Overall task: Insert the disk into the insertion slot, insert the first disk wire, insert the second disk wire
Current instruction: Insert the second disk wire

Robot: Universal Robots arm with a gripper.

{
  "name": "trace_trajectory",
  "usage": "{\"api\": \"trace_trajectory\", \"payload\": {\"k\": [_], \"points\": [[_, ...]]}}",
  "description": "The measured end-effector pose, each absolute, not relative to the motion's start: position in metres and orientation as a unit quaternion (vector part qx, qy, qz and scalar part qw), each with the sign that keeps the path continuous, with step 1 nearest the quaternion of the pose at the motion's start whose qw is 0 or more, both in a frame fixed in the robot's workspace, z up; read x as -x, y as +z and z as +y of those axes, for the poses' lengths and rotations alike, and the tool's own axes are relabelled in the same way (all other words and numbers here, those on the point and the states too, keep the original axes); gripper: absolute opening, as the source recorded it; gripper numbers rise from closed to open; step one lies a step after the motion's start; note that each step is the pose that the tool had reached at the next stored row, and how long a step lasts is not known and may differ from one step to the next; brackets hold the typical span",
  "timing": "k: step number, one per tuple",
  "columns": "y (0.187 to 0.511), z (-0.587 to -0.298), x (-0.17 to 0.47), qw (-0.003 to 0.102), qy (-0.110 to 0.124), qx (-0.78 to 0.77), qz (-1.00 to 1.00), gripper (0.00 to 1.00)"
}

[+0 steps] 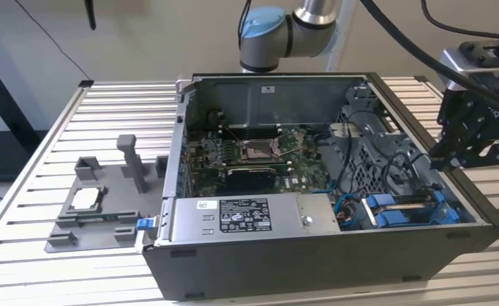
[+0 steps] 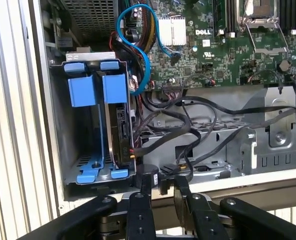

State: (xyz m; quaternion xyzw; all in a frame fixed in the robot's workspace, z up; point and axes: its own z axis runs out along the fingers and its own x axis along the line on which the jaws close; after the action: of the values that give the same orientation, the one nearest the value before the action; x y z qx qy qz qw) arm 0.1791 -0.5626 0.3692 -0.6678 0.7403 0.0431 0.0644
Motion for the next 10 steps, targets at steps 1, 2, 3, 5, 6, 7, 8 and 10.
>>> {"api": "trace_trajectory", "payload": {"k": [1, 2, 3, 5, 6, 7, 8, 10], "points": [[0.3690, -0.5625, -0.1794, 0.063, 0.045, 0.667, 0.741, 0.33], [0.3687, -0.5625, -0.1795, 0.060, 0.047, 0.667, 0.741, 0.33], [0.3685, -0.5624, -0.1796, 0.058, 0.049, 0.666, 0.742, 0.33], [0.3684, -0.5623, -0.1796, 0.056, 0.051, 0.666, 0.742, 0.33], [0.3683, -0.5623, -0.1796, 0.056, 0.051, 0.666, 0.742, 0.33], [0.3683, -0.5623, -0.1796, 0.056, 0.051, 0.666, 0.742, 0.33], [0.3682, -0.5623, -0.1797, 0.056, 0.051, 0.666, 0.742, 0.31], [0.3681, -0.5622, -0.1800, 0.056, 0.051, 0.666, 0.742, 0.23]]}}
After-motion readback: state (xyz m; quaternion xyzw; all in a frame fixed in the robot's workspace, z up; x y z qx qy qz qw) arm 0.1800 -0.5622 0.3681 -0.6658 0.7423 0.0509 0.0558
